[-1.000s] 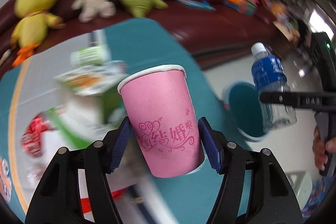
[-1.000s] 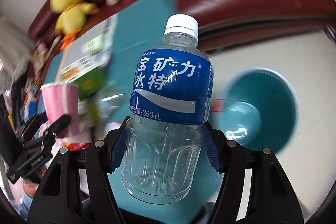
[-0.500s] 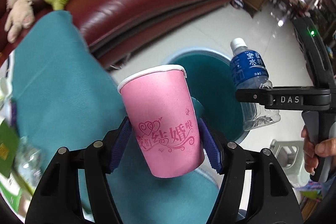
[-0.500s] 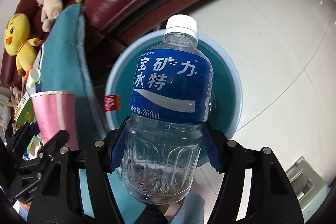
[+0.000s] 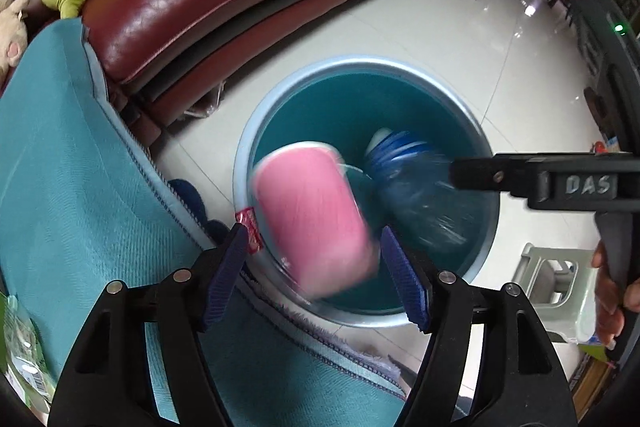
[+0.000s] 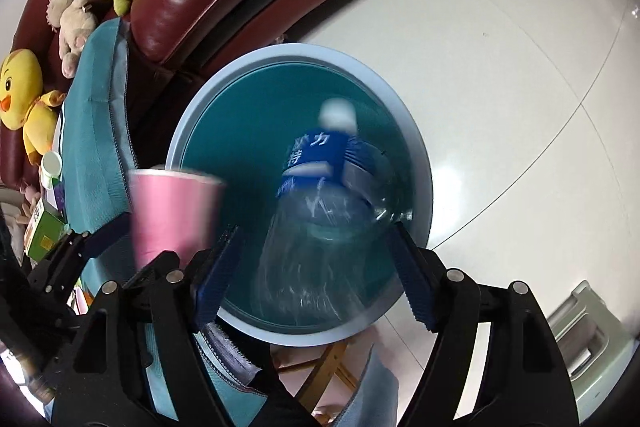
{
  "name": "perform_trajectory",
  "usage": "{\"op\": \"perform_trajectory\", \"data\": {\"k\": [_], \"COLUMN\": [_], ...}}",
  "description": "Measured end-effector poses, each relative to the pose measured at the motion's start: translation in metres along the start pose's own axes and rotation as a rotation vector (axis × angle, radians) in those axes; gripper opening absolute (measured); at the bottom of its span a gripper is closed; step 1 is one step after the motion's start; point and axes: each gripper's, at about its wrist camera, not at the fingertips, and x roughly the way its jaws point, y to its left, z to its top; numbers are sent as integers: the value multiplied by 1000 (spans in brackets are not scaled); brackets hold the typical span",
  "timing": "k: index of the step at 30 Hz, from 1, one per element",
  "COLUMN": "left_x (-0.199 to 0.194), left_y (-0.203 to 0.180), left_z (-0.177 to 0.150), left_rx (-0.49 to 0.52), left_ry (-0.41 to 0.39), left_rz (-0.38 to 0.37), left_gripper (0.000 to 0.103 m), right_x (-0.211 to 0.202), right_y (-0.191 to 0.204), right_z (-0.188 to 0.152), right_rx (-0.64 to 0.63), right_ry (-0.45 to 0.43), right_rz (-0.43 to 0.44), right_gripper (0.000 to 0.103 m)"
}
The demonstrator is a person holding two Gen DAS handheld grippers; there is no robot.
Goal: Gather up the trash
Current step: 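Move both tools back over the table toward the green boxes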
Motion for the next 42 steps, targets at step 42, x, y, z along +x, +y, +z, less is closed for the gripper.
{"op": "perform_trajectory", "data": {"k": [42], "left_x": [-174], "left_y": [185], "left_z": [-210], "left_rx": [-416], "left_ry": [-209], "left_rz": [102], "left_gripper": [81], "right_x": [-36], "right_y": [227], "right_z": [-81], "right_rx": [-416], "right_ry": [-8], "right_rz": [-55], "right_gripper": [79]}}
